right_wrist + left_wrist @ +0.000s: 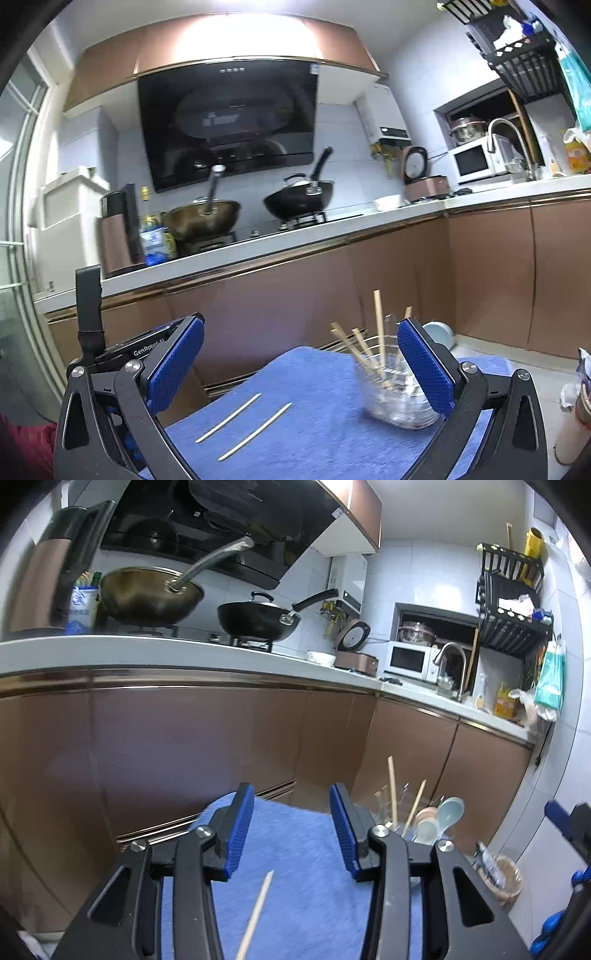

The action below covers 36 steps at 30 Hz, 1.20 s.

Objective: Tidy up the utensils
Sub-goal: 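Withdraw both tools from the holder over the last two chopsticks, then grasp a chopstick with the left tool while the right tool grasps the last chopstick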

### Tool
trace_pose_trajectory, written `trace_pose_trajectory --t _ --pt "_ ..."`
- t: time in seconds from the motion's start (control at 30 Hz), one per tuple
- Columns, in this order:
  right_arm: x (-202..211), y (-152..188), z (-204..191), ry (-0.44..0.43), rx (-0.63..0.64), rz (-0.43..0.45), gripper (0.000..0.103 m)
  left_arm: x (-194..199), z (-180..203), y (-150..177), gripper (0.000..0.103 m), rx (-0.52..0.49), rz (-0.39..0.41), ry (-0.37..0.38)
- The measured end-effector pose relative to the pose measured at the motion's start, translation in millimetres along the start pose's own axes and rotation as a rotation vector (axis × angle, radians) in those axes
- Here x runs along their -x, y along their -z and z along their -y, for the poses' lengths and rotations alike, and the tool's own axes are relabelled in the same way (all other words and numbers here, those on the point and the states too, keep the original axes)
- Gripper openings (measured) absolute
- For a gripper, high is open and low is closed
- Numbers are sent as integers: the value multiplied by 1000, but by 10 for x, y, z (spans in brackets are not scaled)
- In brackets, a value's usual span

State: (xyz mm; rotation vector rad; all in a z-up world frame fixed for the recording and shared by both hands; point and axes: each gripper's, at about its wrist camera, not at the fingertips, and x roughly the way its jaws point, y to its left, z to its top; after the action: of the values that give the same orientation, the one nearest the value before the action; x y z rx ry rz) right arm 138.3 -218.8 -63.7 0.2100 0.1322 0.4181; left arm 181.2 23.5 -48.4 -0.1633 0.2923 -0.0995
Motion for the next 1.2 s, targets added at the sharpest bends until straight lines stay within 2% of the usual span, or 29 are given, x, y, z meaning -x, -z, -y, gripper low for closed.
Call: trace_pose_trajectory --t 0.1,0.13,0.27,0.33,0.43,0.5,0.53,0.6,0.63,0.7,0.87,1.0,1.07,1.2 --pt "6 42 -164 -30 8 -44 103 191 -271 -10 41 -23 -21 -28" --pt "-31 62 -244 -33 17 -82 103 228 -350 -20 41 -30 -29 -39" --pt "-210 218 -423 27 49 -221 103 262 -681 -14 41 -34 -103 -76" --pt "-337 344 -467 39 43 -283 103 170 -833 21 41 -36 -170 -93" --pt "-497 523 -513 47 26 -359 102 -83 -999 152 41 -37 -298 -76" --pt "-648 637 -551 36 25 -414 95 -272 -1067 270 41 -45 -376 -52" --pt "-713 679 -565 31 25 -436 92 -443 -1123 364 41 -50 -440 -40" --pt "-890 776 -568 11 12 -492 74 -665 -1184 478 41 -47 -513 -20" --pt "-974 830 -569 4 5 -521 68 -831 -1214 563 41 -46 -561 -9" --pt "-1157 931 -562 -5 0 -572 56 -1056 -1215 650 41 -57 -616 12" --pt "-1654 1130 -427 -35 -63 -685 39 -1625 -1196 907 40 -88 -742 44" --pt "-2144 1303 -270 -16 -119 -785 34 -1971 -1167 1004 39 -95 -810 69" --pt "-2435 1412 -221 -12 -142 -851 31 -2115 -1164 1035 28 -91 -846 76" --pt "-2929 1600 -180 5 -178 -956 29 -2294 -1188 1099 21 -93 -898 82"
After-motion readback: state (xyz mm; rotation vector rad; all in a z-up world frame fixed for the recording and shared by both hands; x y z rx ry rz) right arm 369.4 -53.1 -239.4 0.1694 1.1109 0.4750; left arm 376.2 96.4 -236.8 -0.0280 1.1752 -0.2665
